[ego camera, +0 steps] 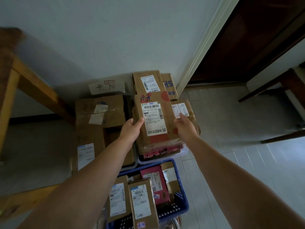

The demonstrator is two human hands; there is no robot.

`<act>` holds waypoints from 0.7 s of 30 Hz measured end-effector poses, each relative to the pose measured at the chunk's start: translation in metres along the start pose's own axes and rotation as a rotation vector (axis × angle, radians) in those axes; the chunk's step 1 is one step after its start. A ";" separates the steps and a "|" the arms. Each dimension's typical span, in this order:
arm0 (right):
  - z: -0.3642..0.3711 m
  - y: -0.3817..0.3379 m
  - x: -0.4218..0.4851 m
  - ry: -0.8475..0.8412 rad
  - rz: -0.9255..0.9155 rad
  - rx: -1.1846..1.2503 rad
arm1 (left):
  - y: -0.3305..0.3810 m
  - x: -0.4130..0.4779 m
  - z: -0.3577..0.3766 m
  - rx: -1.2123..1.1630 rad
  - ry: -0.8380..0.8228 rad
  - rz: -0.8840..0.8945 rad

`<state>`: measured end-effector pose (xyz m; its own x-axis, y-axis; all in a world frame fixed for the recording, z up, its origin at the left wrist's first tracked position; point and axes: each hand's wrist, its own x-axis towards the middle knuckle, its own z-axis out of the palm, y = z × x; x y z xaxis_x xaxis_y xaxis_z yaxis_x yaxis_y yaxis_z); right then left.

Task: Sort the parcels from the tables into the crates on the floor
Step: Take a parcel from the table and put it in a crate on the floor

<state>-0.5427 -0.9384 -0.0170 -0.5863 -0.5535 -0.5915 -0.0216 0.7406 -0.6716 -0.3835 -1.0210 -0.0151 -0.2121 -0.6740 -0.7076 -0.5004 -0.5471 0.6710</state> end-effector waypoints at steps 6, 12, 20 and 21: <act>-0.006 -0.053 -0.079 0.145 -0.086 0.094 | 0.035 -0.052 -0.046 -0.007 -0.041 0.127; 0.013 -0.093 -0.180 0.257 -0.242 0.255 | 0.059 -0.119 -0.098 0.018 -0.166 0.267; 0.057 -0.101 -0.256 0.239 -0.314 0.269 | 0.038 -0.192 -0.166 -0.071 -0.146 0.373; 0.061 -0.099 -0.265 0.225 -0.319 0.268 | 0.030 -0.201 -0.173 -0.091 -0.134 0.380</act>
<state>-0.3361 -0.8878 0.1790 -0.7456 -0.6193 -0.2459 -0.0366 0.4064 -0.9130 -0.2109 -0.9878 0.1856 -0.4780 -0.7690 -0.4245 -0.2904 -0.3177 0.9026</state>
